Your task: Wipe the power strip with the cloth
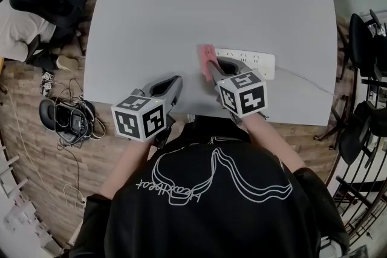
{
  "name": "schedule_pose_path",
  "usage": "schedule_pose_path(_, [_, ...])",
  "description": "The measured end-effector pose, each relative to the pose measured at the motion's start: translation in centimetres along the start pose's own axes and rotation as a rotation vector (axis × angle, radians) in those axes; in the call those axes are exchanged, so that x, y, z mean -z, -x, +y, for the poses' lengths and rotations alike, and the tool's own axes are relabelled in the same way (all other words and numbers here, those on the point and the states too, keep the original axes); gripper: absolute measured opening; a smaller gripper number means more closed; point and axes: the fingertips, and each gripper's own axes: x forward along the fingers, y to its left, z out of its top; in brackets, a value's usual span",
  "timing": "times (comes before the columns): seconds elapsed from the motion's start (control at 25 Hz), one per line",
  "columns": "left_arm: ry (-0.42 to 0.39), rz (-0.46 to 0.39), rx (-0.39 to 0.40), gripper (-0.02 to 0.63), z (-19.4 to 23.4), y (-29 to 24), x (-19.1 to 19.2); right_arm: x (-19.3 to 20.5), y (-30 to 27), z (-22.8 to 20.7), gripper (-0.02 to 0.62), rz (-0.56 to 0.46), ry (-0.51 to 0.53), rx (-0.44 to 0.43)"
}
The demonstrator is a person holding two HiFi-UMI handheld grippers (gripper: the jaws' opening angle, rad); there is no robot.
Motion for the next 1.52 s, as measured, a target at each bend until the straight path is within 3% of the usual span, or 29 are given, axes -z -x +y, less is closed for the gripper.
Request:
schedule_pose_path(0.92, [-0.049,0.039,0.02,0.014,-2.9,-2.1,0.3,2.0,4.3,-6.6,0.044,-0.037,-0.101,0.089])
schedule_pose_path(1.52, [-0.084,0.078,0.076,0.015,-6.3,-4.8,-0.2,4.0,7.9,-11.1,0.046,-0.048,-0.166,0.167])
